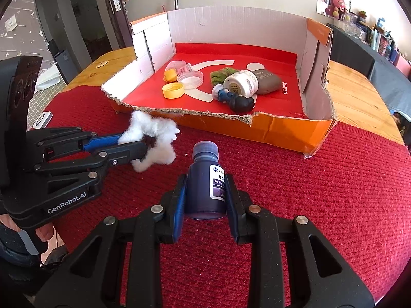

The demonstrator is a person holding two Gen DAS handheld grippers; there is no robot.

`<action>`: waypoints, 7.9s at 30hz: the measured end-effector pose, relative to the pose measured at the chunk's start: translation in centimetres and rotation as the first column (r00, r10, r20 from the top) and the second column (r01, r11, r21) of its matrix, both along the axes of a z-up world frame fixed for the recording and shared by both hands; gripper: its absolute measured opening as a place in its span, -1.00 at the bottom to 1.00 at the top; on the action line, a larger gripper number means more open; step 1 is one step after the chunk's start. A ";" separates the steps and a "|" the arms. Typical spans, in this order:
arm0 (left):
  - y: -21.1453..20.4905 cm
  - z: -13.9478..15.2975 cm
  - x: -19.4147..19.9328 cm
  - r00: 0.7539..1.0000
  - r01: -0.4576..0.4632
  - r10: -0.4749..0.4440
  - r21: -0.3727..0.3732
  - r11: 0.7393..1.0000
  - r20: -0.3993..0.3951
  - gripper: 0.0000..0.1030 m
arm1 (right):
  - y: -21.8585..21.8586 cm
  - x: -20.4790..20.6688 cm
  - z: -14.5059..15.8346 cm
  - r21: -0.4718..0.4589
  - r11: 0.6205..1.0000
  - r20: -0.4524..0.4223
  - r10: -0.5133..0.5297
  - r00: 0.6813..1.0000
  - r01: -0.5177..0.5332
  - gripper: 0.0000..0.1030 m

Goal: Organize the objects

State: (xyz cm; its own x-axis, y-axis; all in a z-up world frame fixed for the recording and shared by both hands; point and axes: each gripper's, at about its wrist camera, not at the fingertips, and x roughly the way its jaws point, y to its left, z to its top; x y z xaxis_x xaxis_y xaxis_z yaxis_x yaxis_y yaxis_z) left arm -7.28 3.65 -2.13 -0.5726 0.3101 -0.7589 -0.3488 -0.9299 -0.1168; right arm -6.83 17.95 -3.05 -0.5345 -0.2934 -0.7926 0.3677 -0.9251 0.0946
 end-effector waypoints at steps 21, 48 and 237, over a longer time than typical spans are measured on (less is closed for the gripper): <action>-0.7 1.5 2.0 0.999 -0.014 0.015 0.039 0.999 -0.044 -0.85 | -0.6 0.9 1.1 -0.008 1.000 -0.031 0.013 0.999 -0.014 -0.49; -1.6 4.9 3.9 0.991 -0.015 0.024 0.072 0.997 -0.130 -0.85 | -1.1 2.5 3.2 -0.005 0.999 -0.078 0.033 0.996 -0.034 -0.49; -1.7 4.0 -6.4 0.979 -0.163 0.164 0.017 0.987 -0.123 0.68 | 2.2 -6.1 4.3 -0.077 0.993 -0.017 -0.092 0.996 0.091 0.44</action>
